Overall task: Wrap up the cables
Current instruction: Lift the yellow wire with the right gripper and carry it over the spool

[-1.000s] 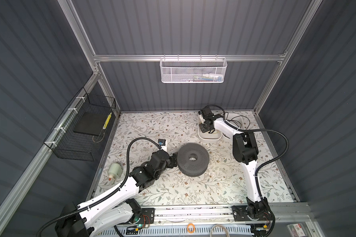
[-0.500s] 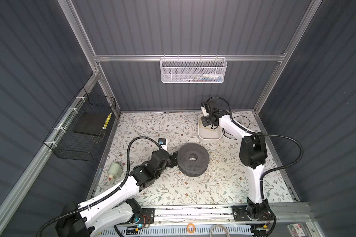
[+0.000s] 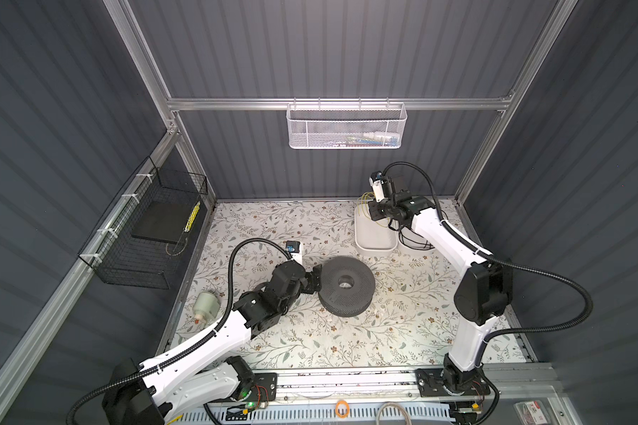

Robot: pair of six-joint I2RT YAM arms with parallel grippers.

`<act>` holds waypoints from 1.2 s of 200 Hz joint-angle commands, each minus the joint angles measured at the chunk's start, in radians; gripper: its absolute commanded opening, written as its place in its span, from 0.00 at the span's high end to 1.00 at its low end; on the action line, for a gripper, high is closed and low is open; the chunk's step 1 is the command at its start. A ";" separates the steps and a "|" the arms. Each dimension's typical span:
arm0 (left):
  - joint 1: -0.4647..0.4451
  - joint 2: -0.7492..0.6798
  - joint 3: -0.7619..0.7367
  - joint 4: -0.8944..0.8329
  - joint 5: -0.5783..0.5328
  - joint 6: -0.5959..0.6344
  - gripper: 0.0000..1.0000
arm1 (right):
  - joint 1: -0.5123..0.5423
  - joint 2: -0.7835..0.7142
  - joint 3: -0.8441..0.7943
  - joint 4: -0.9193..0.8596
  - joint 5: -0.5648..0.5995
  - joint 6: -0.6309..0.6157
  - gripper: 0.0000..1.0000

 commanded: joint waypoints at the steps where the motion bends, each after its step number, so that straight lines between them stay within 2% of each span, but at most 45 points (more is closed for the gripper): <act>1: 0.008 0.016 0.076 -0.021 0.027 0.020 0.16 | 0.046 -0.117 -0.068 0.014 -0.051 0.054 1.00; 11: 0.021 0.030 0.106 -0.037 0.053 0.014 0.18 | 0.061 -0.173 -0.121 0.032 -0.075 0.079 1.00; 26: 0.073 0.051 0.146 -0.049 0.150 -0.004 0.20 | 0.081 -0.263 -0.214 0.064 -0.118 0.121 1.00; 57: 0.257 0.118 0.217 -0.037 0.536 -0.064 0.24 | 0.107 -0.472 -0.438 0.141 -0.216 0.219 1.00; 80: 0.266 0.188 0.289 -0.055 0.612 -0.047 0.22 | 0.124 -0.617 -0.602 0.190 -0.305 0.288 1.00; 104: 0.266 0.250 0.354 -0.046 0.716 -0.036 0.19 | 0.136 -0.714 -0.721 0.212 -0.347 0.332 1.00; 129: 0.266 0.328 0.356 0.029 0.796 -0.093 0.21 | 0.149 -0.801 -0.812 0.256 -0.393 0.367 1.00; 163: 0.265 0.420 0.364 0.066 0.868 -0.132 0.28 | 0.158 -0.825 -0.849 0.276 -0.405 0.384 1.00; 215: 0.265 0.452 0.336 0.136 0.886 -0.181 0.32 | 0.171 -0.797 -0.839 0.296 -0.433 0.385 1.00; 240: 0.265 0.463 0.342 0.131 0.899 -0.169 0.45 | 0.175 -0.795 -0.843 0.308 -0.435 0.387 1.00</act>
